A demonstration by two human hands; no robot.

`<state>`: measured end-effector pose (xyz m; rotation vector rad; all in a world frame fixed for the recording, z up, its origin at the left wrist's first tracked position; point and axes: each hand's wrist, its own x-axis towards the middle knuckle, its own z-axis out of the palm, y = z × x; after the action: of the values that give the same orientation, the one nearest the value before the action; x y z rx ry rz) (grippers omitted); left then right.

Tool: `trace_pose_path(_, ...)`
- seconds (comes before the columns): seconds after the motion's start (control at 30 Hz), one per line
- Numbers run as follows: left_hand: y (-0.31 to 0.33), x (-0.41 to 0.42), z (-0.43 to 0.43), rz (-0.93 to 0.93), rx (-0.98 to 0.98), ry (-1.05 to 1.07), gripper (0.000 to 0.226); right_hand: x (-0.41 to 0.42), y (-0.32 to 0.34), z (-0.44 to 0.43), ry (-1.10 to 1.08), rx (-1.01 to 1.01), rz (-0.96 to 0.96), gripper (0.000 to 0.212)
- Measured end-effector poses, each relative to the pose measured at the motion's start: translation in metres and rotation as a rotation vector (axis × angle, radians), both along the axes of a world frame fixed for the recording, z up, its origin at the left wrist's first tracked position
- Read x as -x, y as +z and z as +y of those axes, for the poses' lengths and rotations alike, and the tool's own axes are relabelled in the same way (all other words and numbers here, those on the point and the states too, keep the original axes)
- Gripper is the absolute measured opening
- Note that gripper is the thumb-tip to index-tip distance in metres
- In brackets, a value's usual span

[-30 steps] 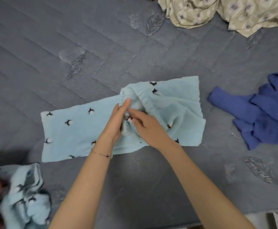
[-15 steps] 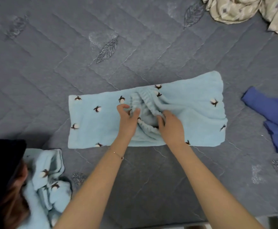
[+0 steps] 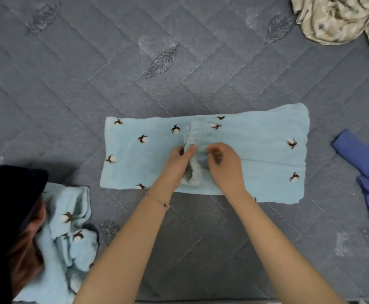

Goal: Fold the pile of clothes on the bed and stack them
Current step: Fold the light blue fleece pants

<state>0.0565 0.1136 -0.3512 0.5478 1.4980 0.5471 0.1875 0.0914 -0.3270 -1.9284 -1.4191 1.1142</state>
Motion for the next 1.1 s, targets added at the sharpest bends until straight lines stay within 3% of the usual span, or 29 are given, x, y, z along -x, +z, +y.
trace_pose_path(0.13, 0.023, 0.045, 0.010, -0.041, -0.160, 0.209, 0.023, -0.003, -0.008, 0.013, 0.141, -0.111, -0.339, 0.043)
trace_pose_path(0.23, 0.035, 0.114, 0.008, 0.060, -0.251, 0.271, 0.014, 0.007, -0.012, 0.021, 0.166, -0.025, -0.378, 0.056)
trace_pose_path(0.37, 0.031, 0.173, -0.002, 0.164, -0.175, 0.219, 0.016, 0.018, -0.024, 0.024, 0.225, 0.002, -0.450, 0.068)
trace_pose_path(0.5, 0.007, 0.178, -0.004, 0.300, -0.092, 0.154, 0.025, 0.021, -0.043, 0.016, 0.428, 0.225, -0.600, 0.082)
trace_pose_path(0.6, -0.006, 0.165, -0.003, 0.721, -0.195, -0.025, 0.046, 0.018, -0.048, 0.007, 0.507, 0.255, -0.591, 0.079)
trace_pose_path(0.67, -0.006, 0.146, -0.005, 1.103, -0.414, -0.167, 0.056, 0.012, -0.045, 0.007, 0.420, 0.152, -0.526, 0.069)
trace_pose_path(0.73, -0.005, 0.118, -0.007, 1.250, -0.637, -0.330, 0.055, 0.000, -0.040, 0.009, 0.319, 0.041, -0.506, 0.060)
trace_pose_path(0.93, -0.022, -0.002, -0.039, 0.891, -0.998, -0.861, 0.049, -0.046, -0.035, 0.018, 0.084, 0.003, -0.516, 0.054)
trace_pose_path(1.03, -0.030, -0.053, -0.056, 0.768, -1.132, -1.044, 0.049, -0.080, -0.033, 0.029, -0.142, 0.071, -0.148, 0.058)
trace_pose_path(1.1, -0.034, -0.075, -0.056, 0.770, -1.190, -1.029, 0.053, -0.100, -0.031, 0.037, -0.265, 0.168, 0.074, 0.051)
